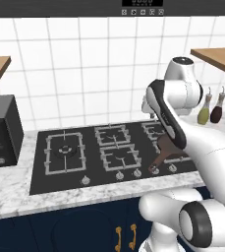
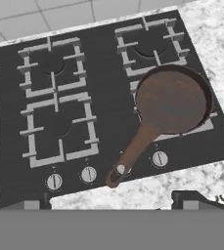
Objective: Pick the kettle from the counter and place it on a stove burner. Then turn the burner on.
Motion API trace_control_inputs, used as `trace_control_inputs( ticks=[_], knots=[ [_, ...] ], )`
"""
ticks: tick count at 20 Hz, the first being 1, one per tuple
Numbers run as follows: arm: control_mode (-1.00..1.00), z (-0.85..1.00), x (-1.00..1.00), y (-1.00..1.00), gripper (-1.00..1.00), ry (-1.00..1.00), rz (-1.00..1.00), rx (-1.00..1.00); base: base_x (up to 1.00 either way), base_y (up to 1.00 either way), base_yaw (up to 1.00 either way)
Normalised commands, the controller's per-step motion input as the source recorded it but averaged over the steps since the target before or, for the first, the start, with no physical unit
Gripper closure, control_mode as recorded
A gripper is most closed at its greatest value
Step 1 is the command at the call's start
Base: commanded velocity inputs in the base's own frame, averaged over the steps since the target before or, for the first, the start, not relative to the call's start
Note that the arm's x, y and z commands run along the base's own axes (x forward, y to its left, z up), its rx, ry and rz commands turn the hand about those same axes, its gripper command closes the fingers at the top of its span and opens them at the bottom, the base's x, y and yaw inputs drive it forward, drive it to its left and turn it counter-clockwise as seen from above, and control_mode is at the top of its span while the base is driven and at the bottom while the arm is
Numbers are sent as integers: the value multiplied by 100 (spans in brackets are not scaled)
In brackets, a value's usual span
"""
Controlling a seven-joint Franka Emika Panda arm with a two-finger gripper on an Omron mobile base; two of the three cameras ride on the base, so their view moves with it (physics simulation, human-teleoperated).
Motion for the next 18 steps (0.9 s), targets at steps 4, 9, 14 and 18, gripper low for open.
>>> trace_control_inputs(
  ticks=[4, 9, 14, 18],
  knots=[
    [-100, 0, -14, -83, -100, 0, -42, 14, 0, 0, 0],
    [-100, -13, -2, -75, -100, -1, -34, 5, 0, 0, 0],
    [-100, -23, 6, -84, -100, 0, -23, 5, 0, 0, 0],
    [-100, -25, 7, -86, -100, 0, -20, 4, 0, 0, 0]
  ],
)
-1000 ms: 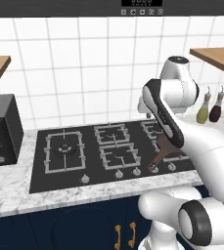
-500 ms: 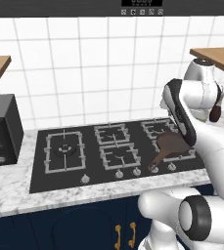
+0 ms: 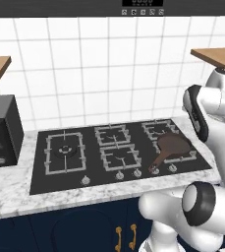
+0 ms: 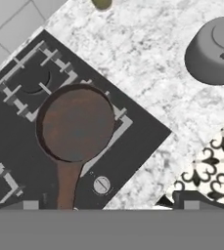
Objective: Pick the kettle from the counter and place it on a stove burner. Then turn the burner on.
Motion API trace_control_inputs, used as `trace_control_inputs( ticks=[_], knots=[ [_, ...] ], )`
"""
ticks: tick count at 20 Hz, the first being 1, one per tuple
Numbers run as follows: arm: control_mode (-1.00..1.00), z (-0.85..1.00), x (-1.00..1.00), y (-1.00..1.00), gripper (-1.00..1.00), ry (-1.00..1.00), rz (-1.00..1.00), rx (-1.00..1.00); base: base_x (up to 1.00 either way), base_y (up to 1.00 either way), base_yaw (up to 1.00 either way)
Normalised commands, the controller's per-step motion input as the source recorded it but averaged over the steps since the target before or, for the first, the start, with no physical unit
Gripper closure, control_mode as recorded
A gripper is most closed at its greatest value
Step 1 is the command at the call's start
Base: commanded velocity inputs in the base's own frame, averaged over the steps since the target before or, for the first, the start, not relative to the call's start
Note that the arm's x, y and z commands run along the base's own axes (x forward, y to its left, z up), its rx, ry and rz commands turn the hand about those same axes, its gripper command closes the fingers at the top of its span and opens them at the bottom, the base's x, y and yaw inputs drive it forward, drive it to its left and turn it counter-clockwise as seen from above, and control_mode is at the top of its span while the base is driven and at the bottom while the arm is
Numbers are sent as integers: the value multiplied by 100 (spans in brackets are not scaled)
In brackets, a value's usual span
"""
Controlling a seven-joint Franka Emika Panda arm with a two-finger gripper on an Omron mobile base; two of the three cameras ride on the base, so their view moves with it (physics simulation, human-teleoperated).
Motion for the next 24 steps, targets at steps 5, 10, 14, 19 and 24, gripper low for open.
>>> trace_control_inputs(
  ticks=[5, 10, 14, 19, 24],
  knots=[
    [-100, -33, 26, -77, -100, 5, -17, 0, 0, 0, 0],
    [-100, -45, 28, -79, -100, 8, -18, 0, 0, 0, 0],
    [-100, -40, 39, -62, -100, 14, -19, 0, 0, 0, 0],
    [-100, -26, 11, -74, -100, 5, -19, 0, 0, 0, 0],
    [-100, -1, 0, -92, -100, 4, -13, 0, 0, 0, 0]
  ],
)
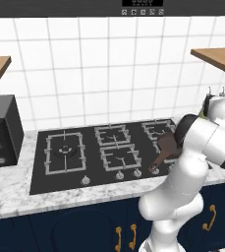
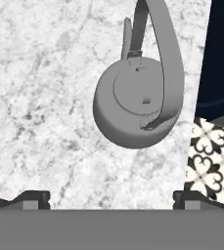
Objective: Pick the kettle from the counter and place it on a stove burner. Then turn the burner on.
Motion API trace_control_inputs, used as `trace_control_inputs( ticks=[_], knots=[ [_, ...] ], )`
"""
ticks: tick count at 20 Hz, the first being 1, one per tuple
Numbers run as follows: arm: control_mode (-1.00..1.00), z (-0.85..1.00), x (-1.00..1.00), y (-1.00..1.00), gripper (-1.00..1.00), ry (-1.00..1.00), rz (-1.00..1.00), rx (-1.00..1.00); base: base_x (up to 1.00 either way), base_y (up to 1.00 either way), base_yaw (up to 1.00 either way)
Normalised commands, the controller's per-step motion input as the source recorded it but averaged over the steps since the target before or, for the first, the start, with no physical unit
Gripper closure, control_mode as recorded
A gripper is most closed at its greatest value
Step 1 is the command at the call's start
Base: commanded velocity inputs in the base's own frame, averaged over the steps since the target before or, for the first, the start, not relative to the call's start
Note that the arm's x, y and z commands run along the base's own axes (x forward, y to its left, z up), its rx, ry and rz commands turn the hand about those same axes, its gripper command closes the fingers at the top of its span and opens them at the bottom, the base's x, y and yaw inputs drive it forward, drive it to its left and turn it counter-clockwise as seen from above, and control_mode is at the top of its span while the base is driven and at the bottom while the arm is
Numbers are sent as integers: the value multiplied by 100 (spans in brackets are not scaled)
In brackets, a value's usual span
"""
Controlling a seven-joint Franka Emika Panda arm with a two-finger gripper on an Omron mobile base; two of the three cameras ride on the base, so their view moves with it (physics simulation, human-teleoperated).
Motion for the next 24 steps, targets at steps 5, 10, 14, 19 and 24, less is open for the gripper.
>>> trace_control_inputs(
  ticks=[5, 10, 14, 19, 24],
  knots=[
    [-100, -9, 0, -75, -100, 7, -4, 0, 0, 0, 0],
    [-100, -14, 0, -61, -100, 5, 0, 0, 0, 0, 0],
    [-100, 0, -10, -42, -100, 0, 0, 0, 0, 0, 0],
    [-100, -8, -3, -22, -100, 0, 0, 1, 0, 0, 0],
    [-100, -11, 0, 0, -100, 0, 0, 1, 0, 0, 0]
  ],
)
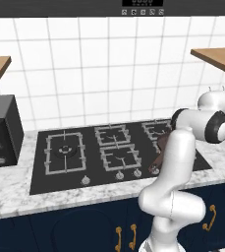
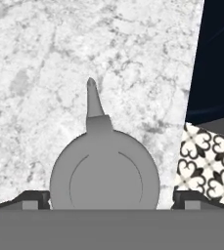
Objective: Pick the kettle from the counter and place it on a stove burner. Then turn the burner on.
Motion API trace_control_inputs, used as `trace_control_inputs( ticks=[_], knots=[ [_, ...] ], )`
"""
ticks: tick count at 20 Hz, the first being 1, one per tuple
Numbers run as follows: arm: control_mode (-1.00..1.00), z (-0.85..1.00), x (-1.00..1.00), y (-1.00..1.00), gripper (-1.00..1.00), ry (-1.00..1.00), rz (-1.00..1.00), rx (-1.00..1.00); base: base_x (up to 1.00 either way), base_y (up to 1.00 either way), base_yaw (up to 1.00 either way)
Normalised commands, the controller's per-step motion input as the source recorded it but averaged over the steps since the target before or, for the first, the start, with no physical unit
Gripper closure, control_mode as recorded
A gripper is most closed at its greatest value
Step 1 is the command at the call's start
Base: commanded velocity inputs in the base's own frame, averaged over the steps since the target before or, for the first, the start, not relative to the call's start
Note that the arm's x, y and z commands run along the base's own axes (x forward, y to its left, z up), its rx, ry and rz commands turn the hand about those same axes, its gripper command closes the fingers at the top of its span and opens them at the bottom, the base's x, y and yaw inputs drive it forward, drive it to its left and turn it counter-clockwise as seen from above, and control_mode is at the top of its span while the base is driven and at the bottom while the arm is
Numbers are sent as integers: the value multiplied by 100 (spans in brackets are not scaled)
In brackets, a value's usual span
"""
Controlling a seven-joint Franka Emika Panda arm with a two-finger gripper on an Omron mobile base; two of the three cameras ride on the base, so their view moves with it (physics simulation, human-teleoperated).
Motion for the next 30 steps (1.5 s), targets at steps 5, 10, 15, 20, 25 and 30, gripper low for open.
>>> trace_control_inputs(
  ticks=[5, 10, 15, 20, 25, 30],
  knots=[
    [-100, 0, 0, 2, 100, 0, 0, 0, 0, 0, 0],
    [-100, 0, 0, 0, 100, 0, 0, 0, 0, 0, 0],
    [-100, 2, -16, 7, 100, -2, 0, 0, 0, 0, 0],
    [-100, 42, -82, 67, 100, -7, 12, -4, 0, 0, 0],
    [-100, 53, -75, 100, 100, -3, 17, -16, 0, 0, 0],
    [-100, 60, -53, 100, 100, 0, 19, -21, 0, 0, 0]
  ],
)
